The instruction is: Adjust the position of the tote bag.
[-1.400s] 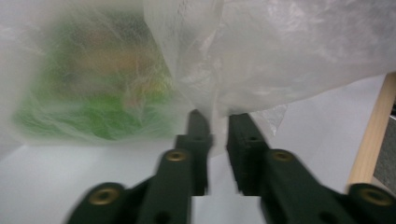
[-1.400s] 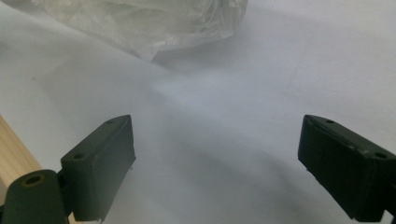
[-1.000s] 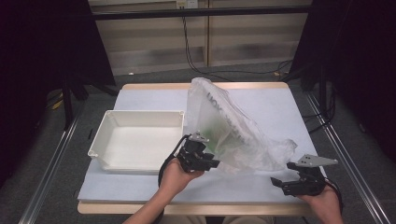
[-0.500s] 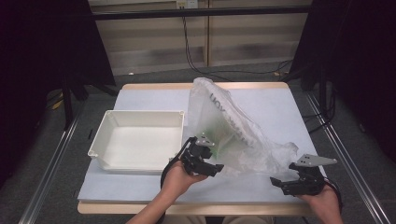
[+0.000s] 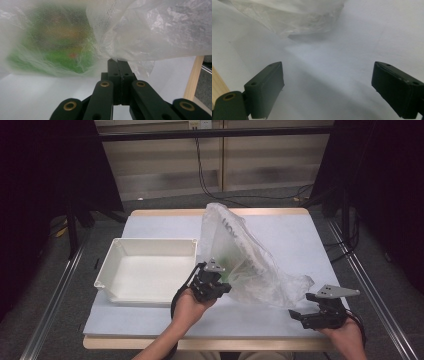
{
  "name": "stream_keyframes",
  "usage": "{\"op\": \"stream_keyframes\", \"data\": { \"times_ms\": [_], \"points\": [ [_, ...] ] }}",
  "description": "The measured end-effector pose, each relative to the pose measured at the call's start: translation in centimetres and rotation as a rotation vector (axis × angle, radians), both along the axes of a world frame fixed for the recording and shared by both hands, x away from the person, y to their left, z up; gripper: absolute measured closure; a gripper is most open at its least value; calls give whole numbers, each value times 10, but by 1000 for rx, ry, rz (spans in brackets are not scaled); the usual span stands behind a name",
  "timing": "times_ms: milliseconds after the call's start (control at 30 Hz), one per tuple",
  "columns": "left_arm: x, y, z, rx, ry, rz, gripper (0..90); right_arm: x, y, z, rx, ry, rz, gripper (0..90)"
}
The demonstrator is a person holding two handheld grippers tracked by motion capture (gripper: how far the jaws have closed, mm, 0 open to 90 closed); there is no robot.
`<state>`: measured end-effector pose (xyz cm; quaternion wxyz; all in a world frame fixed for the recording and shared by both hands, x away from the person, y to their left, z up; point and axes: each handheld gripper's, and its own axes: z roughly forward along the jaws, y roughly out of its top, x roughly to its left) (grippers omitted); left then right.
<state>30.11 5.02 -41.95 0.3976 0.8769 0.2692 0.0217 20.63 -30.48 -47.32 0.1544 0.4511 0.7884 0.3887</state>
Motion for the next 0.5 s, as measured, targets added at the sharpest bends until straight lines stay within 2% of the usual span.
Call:
{"op": "stream_keyframes", "data": {
  "times_ms": [200, 333, 500],
  "points": [
    [5, 16, 4, -8, 6, 22, 900, 1, -1, 0, 3, -2, -8, 105],
    [8, 32, 6, 1, 12, 45, 900, 3, -2, -1, 14, 0, -16, 106],
    [11, 49, 6, 16, 11, 65, 900, 8, 2, -1, 3, -5, -3, 108]
  ]
}}
